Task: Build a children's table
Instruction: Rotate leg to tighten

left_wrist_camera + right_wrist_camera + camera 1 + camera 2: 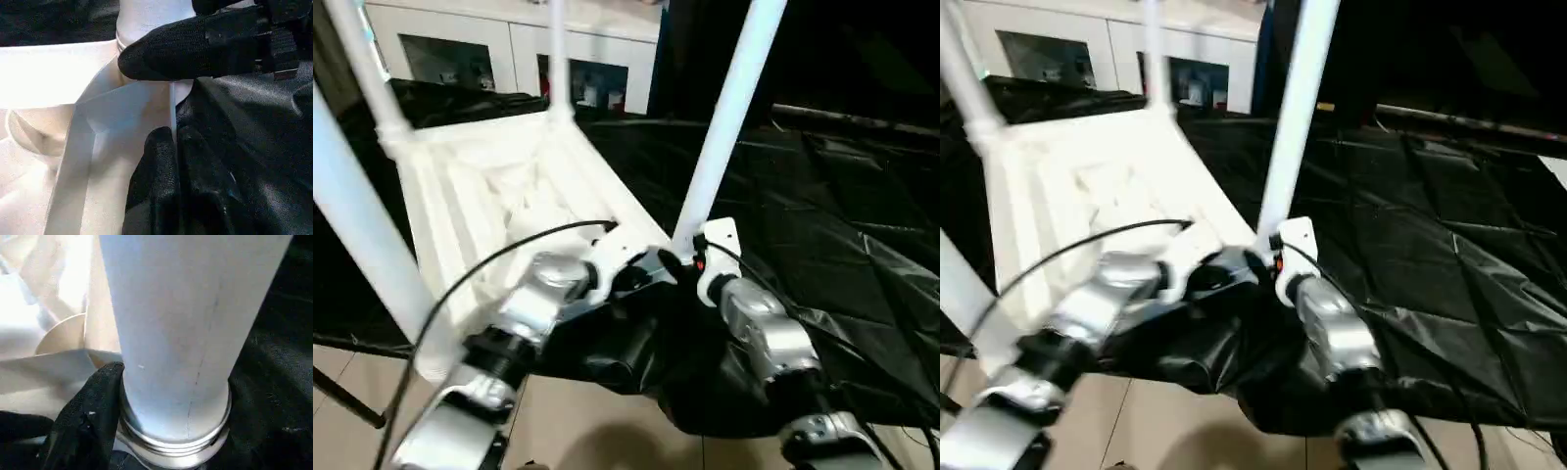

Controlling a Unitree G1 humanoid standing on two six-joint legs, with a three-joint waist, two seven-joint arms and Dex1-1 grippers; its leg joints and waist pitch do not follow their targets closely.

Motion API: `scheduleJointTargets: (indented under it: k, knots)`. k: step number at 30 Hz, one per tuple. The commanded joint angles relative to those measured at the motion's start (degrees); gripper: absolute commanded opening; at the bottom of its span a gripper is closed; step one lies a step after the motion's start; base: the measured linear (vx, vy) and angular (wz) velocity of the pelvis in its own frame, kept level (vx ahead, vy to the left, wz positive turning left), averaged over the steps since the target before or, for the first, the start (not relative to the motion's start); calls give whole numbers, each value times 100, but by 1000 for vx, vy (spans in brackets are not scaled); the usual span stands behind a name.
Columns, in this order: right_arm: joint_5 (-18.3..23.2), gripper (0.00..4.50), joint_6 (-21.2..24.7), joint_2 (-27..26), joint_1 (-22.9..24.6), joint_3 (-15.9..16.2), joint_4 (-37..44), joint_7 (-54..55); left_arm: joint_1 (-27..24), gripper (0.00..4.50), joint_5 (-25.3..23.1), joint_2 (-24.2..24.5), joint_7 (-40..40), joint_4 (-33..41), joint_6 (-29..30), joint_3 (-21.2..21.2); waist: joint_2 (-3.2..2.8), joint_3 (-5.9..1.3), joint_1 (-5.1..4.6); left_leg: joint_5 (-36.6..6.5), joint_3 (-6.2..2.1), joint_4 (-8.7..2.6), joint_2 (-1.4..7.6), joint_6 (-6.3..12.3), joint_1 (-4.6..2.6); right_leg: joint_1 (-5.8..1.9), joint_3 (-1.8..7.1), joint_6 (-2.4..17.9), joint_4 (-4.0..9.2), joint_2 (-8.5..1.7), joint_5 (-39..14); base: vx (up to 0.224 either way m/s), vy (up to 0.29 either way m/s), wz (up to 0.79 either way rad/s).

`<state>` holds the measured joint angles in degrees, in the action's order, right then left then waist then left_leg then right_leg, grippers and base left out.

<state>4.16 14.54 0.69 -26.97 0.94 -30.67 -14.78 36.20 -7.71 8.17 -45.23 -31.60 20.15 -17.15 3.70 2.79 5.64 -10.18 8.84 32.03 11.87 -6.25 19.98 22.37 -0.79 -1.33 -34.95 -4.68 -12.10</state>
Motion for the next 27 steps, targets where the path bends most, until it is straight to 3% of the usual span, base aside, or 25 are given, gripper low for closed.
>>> scheduleJointTargets:
  k: [1,2,5,7,10,13,15,17,20,23,27]
  knots:
    - [-37,270,3,-360,-116,510,-149,-282,-34,0,0,-432,-132,-228,-5,-458,-78,-203,13,-2180,12,-471,38,-153,-9,-93,110,667,551,-222,-2032,0,0,0]
    - [-44,326,-25,-363,-115,541,-127,-324,-23,0,-3,-430,-136,-239,-22,-457,-72,-198,12,-2177,16,-473,37,-140,0,-95,109,674,551,-221,-2021,0,0,0]
    - [82,349,-106,-226,-187,504,-104,-680,-21,0,11,-135,-394,-177,-103,-441,-87,-204,29,-2254,10,-474,42,-115,-1,-78,115,652,575,-244,-2209,0,0,0]
    - [67,375,-129,-137,-201,520,-89,-786,-51,0,20,-42,-481,-134,-122,-439,-79,-214,27,-2153,3,-483,44,-115,34,-104,110,652,560,-244,-2129,0,0,0]
    - [175,375,-95,234,-190,502,89,-1441,-179,0,65,294,-882,7,-278,-423,-86,-221,24,-1844,18,-473,52,-48,84,-136,101,774,507,-223,-1574,0,0,0]
    - [177,375,-162,738,-85,676,371,-2224,-328,0,203,663,-1475,192,-451,-444,-111,-230,35,-1542,50,-428,67,17,62,-141,113,977,463,-210,-1018,0,0,0]
    - [219,375,-161,1032,4,770,599,-2712,-403,0,323,874,-1840,316,-440,-433,-124,-247,46,-996,78,-370,50,141,71,-179,109,1163,359,-184,-134,63,-1,1]
    - [313,375,-129,1344,103,847,876,-3259,-477,0,468,1120,-2342,436,-644,-450,-121,-246,79,-708,88,-341,34,264,75,-208,101,1258,314,-165,353,60,3,-1]
    - [418,375,-90,1695,232,998,1208,-3886,-538,0,592,1408,-2807,596,-732,-471,-147,-268,108,-464,98,-301,46,396,45,-207,89,1418,250,-146,888,51,15,0]
    - [448,375,-92,1869,301,1107,1316,-4251,-552,0,649,1543,-2986,646,-745,-479,-165,-283,116,-429,110,-284,44,434,31,-214,74,1560,234,-149,1003,0,0,0]
    - [482,375,-56,2041,406,1258,1443,-4604,-608,0,767,1704,-3250,784,-757,-494,-147,-278,133,-684,106,-304,62,346,34,-231,78,1551,257,-189,605,0,0,0]
